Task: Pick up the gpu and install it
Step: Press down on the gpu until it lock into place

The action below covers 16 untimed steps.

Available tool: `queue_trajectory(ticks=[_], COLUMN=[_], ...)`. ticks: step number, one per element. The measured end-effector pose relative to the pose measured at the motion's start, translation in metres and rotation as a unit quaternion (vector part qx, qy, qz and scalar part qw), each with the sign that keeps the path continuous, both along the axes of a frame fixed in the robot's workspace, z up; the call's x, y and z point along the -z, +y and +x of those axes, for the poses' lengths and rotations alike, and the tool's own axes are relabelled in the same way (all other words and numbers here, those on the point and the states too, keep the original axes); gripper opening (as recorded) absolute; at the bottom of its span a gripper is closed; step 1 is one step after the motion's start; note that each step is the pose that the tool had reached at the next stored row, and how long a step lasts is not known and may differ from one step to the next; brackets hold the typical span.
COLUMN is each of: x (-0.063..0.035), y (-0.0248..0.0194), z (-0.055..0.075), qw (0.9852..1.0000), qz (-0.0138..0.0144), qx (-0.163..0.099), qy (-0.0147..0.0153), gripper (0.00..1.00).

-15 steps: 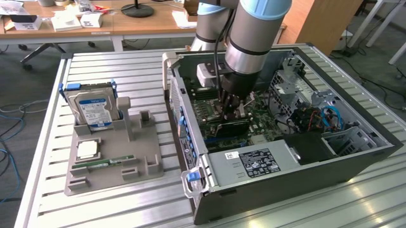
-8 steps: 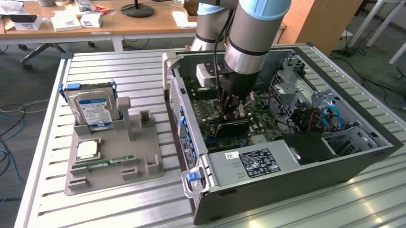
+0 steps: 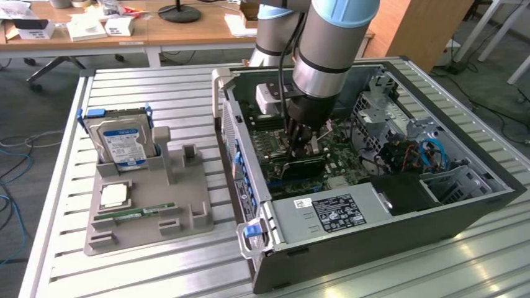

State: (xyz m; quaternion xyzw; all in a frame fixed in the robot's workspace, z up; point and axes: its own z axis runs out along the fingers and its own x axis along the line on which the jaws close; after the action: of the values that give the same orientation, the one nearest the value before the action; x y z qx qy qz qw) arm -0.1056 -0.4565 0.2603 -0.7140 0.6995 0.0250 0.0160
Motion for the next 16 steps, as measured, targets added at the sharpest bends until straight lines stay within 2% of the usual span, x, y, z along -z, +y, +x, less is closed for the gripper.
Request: queue_trajectory(ticks=[12,14,16], x=[0.0001,-0.0022,-0.0083], y=[0.0,0.0003,0.0], z=[0.0001,0.0003,0.0001], qw=[1.0,1.0,1.0], qz=[0.0001,0.0015,0.0], qx=[0.0,0.0,0.0], qy=[-0.0001,-0.0011,-0.0001], gripper=[0.11,0.11,0.11])
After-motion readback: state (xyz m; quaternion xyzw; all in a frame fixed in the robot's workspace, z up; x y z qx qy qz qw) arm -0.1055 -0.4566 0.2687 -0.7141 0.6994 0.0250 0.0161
